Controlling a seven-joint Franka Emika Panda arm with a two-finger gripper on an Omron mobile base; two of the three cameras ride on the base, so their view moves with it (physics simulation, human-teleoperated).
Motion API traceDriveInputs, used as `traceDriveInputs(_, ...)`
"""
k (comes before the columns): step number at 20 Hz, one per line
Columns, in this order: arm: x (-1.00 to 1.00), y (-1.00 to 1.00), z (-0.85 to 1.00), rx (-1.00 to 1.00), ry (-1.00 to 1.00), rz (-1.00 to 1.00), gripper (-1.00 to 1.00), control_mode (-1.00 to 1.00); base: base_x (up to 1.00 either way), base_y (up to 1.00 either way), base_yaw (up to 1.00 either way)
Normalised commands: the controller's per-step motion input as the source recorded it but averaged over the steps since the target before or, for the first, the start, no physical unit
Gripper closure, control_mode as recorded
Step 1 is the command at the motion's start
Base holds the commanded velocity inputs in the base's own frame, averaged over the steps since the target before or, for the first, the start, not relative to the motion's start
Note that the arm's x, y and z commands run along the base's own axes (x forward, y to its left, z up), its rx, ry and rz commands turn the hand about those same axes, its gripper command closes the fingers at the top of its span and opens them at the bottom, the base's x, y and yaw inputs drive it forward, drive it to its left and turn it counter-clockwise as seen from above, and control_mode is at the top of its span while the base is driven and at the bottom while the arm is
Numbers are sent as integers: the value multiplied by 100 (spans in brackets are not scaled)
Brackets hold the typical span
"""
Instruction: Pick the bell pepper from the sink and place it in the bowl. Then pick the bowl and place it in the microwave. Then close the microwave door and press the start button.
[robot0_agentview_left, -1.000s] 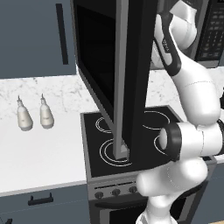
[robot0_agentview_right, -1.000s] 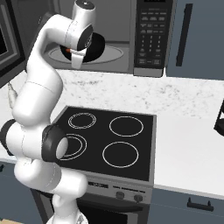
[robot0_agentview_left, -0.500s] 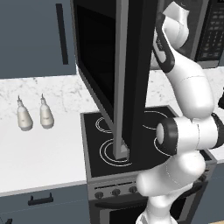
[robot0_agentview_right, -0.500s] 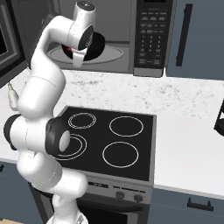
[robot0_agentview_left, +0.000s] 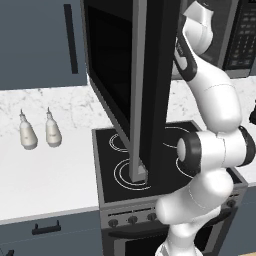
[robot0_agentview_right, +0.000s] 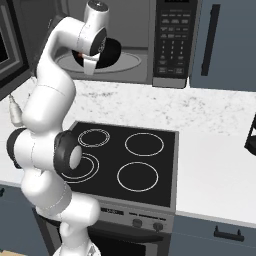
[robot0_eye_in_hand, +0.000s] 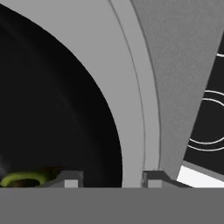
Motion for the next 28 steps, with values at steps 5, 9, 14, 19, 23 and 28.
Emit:
traceDriveInputs(5,-9,5,-4,0,-23,0,-100,-100,0,0,0)
traceDriveInputs(9,-19,4,0,0,-30,0,-100,-100,0,0,0)
traceDriveInputs(14,-33,3,0,0,-34,0,-100,-100,0,0,0)
traceDriveInputs(19,-73,0,0,0,-39,0,-100,-100,0,0,0)
traceDriveInputs(23,-92,0,0,-1,-28,0,-100,-100,0,0,0)
traceDriveInputs(28,-41,0,-2,-1,-6,0,-100,-100,0,0,0)
